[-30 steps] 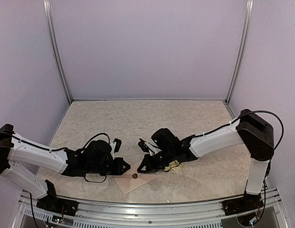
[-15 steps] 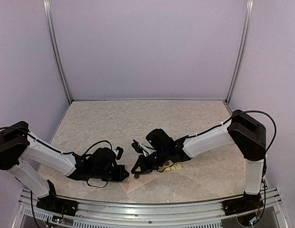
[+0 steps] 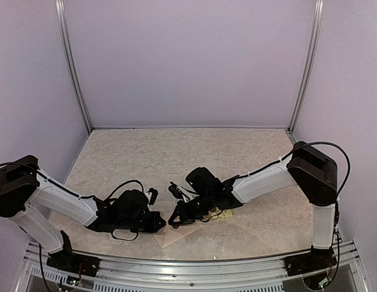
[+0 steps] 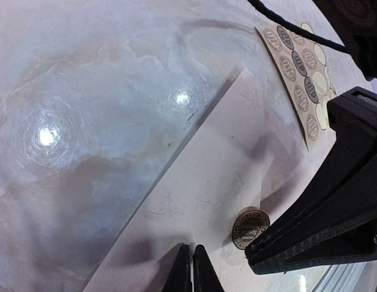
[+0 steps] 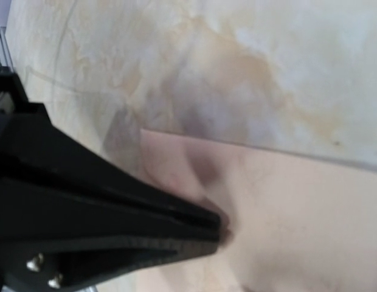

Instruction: Place the letter into the envelope and seal it

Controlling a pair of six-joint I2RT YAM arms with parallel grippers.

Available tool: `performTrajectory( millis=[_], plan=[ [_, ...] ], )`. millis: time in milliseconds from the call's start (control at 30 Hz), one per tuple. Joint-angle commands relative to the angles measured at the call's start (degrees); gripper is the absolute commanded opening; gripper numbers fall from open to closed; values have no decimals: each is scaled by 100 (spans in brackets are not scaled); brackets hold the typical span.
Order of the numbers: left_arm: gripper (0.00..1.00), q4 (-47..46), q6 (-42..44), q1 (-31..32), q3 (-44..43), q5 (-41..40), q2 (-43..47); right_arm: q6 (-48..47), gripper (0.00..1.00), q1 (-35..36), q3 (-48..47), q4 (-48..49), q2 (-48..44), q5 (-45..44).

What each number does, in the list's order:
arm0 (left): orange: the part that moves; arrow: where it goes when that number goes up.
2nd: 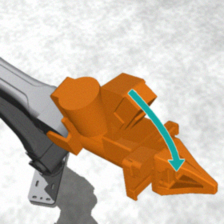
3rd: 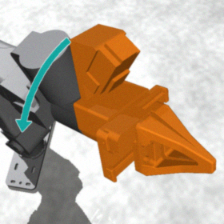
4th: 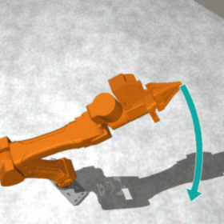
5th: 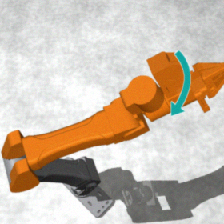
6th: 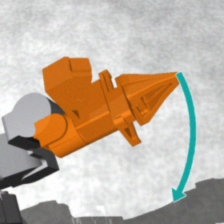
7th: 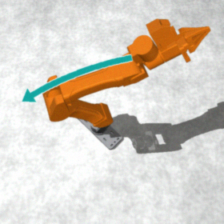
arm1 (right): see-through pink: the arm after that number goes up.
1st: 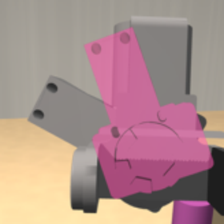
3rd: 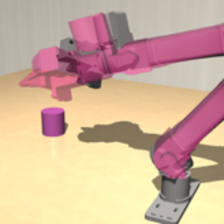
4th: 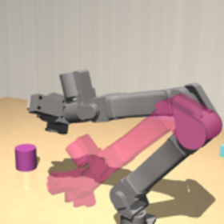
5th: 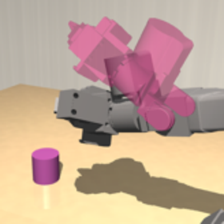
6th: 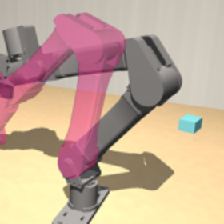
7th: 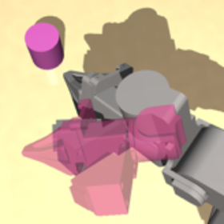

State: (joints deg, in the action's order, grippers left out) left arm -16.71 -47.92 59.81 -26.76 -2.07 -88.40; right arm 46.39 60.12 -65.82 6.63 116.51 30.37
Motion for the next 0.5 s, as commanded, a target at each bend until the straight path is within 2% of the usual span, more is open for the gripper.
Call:
performTrajectory(
  millis=[0, 467],
  plan=[
    [3, 535, 70, 41, 189, -13, -213, 103, 0, 63, 97, -53, 135, -120],
    [3, 583, 81, 41, 170, -28, -200, 206, 0, 13, 180, -197, 222, -268]
  ],
)
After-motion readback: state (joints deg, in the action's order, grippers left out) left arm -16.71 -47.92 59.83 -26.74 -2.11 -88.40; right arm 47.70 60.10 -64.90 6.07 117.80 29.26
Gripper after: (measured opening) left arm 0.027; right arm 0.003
